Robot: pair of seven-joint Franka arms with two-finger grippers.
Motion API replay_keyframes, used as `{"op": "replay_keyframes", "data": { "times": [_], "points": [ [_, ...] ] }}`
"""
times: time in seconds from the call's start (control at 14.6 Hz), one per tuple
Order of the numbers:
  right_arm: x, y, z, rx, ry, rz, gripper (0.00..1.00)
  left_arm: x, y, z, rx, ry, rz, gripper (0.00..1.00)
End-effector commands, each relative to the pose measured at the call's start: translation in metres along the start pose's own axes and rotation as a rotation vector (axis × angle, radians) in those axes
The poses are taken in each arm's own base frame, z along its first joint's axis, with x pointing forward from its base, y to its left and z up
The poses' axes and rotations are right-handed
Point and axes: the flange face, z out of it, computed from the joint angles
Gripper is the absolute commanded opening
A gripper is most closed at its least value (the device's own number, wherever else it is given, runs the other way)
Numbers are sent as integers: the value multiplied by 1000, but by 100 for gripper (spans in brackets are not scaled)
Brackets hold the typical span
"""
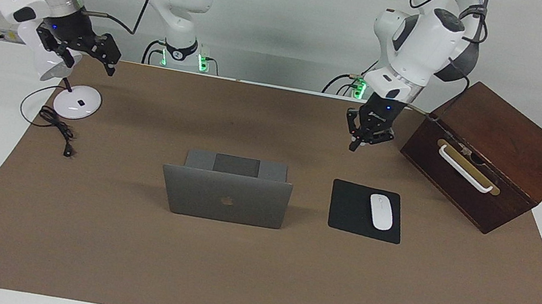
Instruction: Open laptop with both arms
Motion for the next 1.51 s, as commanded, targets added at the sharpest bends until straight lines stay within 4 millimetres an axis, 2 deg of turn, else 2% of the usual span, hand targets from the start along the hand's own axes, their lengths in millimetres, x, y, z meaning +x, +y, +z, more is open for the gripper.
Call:
{"op": "replay_keyframes", "data": {
  "times": [0.0, 0.34, 0.55, 0.69, 0.96, 1.03, 1.1, 1.17, 1.24, 1.37, 1.44],
  "points": [
    [-4, 2, 4, -1, 15, 23, 100, 3, -30, -30, 2, -43, 18, 0],
    [-4, 2, 3, -1, 20, 35, 100, 6, -84, -71, 30, -97, -4, 0],
    [-4, 2, 3, -1, 18, 37, 100, 1, -118, -90, 65, -130, 36, 0],
    [-4, 3, 3, 0, 21, 87, 100, -3, -145, -103, 83, -132, -10, 0],
    [-3, 4, 3, -2, 26, 101, 100, 0, -174, -126, 130, -143, -51, 0],
    [-3, 5, 2, -1, 28, 101, 100, -1, -186, -129, 135, -145, -74, 9],
    [-3, 5, 3, -1, 26, 100, 100, 0, -193, -134, 140, -140, -87, 35],
    [-3, 5, 3, -1, 26, 100, 100, 1, -200, -139, 144, -135, -103, 68],
    [-3, 5, 3, -1, 26, 100, 100, 7, -202, -142, 148, -129, -106, 87],
    [-3, 5, 3, -1, 26, 100, 100, 13, -210, -151, 152, -133, -125, 100],
    [-3, 5, 3, -1, 26, 101, 100, 16, -215, -159, 155, -129, -136, 100]
  ]
}}
